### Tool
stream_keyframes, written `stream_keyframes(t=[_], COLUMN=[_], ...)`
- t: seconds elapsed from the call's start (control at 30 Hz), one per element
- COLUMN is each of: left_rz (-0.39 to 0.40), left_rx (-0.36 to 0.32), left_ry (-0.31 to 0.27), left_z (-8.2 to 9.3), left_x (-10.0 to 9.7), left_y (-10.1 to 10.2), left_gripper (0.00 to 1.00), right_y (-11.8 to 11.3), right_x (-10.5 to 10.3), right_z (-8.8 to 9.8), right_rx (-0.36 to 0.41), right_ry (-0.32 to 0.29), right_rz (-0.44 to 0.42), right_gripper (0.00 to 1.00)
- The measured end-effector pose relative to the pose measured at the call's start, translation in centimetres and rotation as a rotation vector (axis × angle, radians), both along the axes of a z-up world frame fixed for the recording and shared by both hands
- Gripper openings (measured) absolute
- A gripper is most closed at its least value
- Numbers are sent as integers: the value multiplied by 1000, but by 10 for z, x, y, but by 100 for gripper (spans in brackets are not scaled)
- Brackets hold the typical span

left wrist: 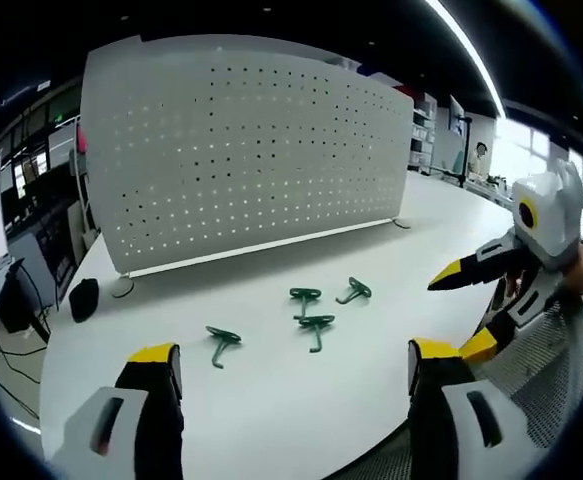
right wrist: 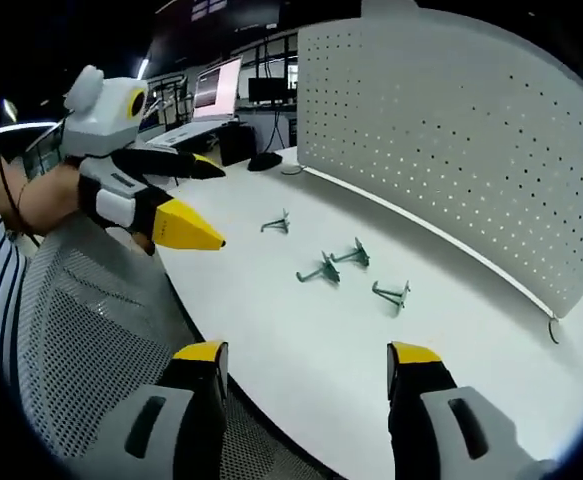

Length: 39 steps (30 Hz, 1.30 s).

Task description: Insert the hook assembly into the mounting plate slot until the hook locks in place.

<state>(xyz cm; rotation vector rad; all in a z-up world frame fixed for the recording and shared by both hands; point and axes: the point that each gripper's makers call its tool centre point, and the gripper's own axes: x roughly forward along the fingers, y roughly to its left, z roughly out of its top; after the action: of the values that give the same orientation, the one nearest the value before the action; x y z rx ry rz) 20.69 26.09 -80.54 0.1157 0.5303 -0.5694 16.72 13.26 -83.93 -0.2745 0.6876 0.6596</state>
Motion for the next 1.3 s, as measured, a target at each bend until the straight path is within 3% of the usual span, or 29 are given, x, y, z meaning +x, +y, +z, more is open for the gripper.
stream_keyframes(t=[0.3,0.57,0.77,1.07,1.2,1.3], left_rz=[-3,-5,1,11,10,7], left_rx=[-29,-17,-22,-20,-17,-13], left_ry=[2,2,-3,-18,-17,-17], left_z=[1,0,2,5,5,4], left_x=[0,1,1,3,3,3], left_y=[-3,-3,-2,0,-1,-1], left_gripper=[97,100,100,98,98,97], right_y=[11,27,34,47,47,47], right_x=[32,54,71,85,94,102], right_z=[-12,-19,-30,-43,-49,-50], right_rx=[-4,-52,-147,-199,-256,-266], right_ry=[77,97,79,100,111,118], right_rz=[70,160,246,322,372,363], right_gripper=[46,36,28,21,11,11])
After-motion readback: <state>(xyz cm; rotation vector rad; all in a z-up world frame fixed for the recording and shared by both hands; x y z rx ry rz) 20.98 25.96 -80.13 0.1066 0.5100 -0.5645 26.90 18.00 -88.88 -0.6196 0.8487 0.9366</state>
